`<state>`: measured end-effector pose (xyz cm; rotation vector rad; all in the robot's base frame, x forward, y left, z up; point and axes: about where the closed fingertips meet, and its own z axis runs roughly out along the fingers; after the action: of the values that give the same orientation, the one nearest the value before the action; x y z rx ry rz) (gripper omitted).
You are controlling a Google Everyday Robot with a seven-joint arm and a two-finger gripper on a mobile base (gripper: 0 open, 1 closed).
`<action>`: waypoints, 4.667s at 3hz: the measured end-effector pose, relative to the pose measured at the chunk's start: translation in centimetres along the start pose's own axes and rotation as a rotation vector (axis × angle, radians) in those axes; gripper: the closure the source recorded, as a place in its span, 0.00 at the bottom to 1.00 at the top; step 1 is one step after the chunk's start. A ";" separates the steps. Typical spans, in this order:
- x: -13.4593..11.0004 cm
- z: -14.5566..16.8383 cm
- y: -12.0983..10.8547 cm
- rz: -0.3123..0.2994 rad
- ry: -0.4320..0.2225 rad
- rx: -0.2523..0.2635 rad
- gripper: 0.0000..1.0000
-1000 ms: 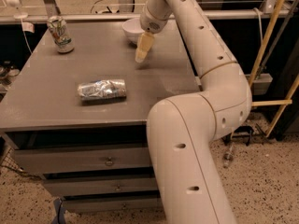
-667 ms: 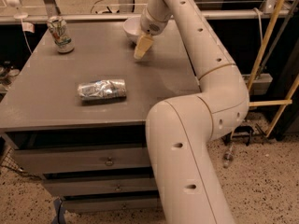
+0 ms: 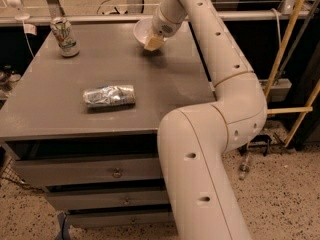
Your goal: Move white bowl near redbull can
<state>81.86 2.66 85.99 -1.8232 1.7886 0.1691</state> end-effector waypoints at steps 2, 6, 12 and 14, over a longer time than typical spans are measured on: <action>-1.5 -2.8 0.7 -0.092 -0.012 -0.005 1.00; -2.9 -5.8 5.2 -0.210 0.006 -0.119 1.00; -2.0 -7.8 16.3 -0.262 -0.043 -0.221 1.00; -2.0 -8.6 18.4 -0.277 -0.078 -0.269 0.92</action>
Offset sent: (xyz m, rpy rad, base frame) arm -0.0361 -0.0095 0.0839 -0.0809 -0.0686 0.2305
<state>61.61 1.48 88.39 -2.1985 1.4985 0.3818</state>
